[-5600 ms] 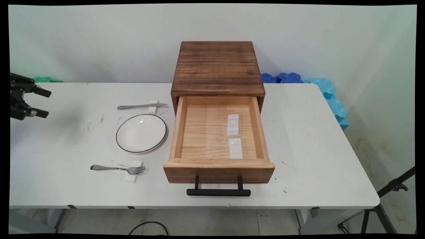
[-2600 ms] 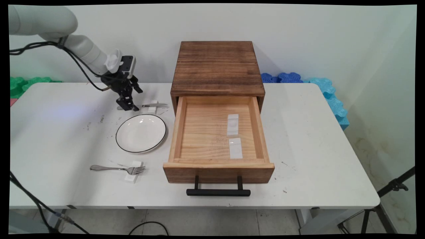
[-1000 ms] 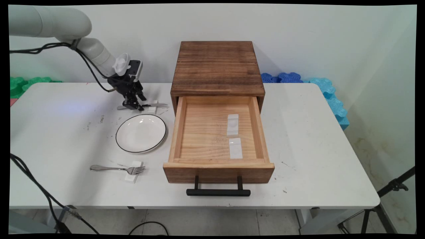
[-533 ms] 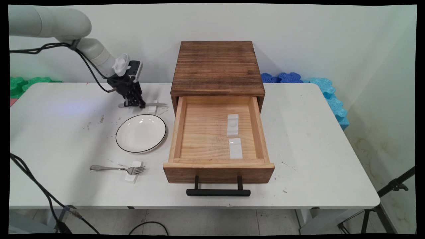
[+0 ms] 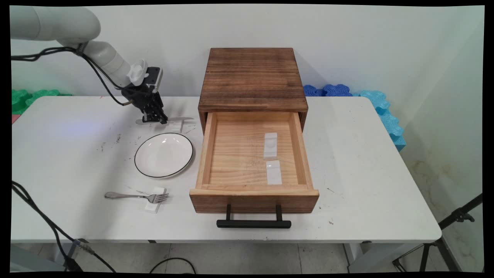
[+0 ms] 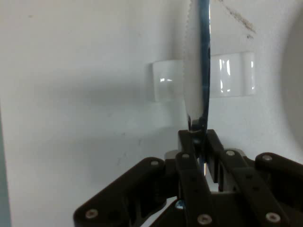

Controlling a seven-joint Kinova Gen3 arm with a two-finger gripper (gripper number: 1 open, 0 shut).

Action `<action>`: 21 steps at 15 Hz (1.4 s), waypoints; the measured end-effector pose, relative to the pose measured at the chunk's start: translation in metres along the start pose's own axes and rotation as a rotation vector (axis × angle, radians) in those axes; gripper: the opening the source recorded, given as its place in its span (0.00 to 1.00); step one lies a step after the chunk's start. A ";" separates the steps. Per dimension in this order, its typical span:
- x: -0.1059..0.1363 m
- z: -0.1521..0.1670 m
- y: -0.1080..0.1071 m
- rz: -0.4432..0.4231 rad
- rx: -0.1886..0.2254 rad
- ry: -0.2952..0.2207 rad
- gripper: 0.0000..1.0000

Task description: Place the picked object into the drawer

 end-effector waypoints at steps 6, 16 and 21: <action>0.002 -0.033 0.012 -0.026 0.025 0.019 0.00; 0.026 -0.104 0.052 -0.053 0.045 0.072 0.00; 0.054 -0.131 0.074 -0.056 0.037 0.112 0.00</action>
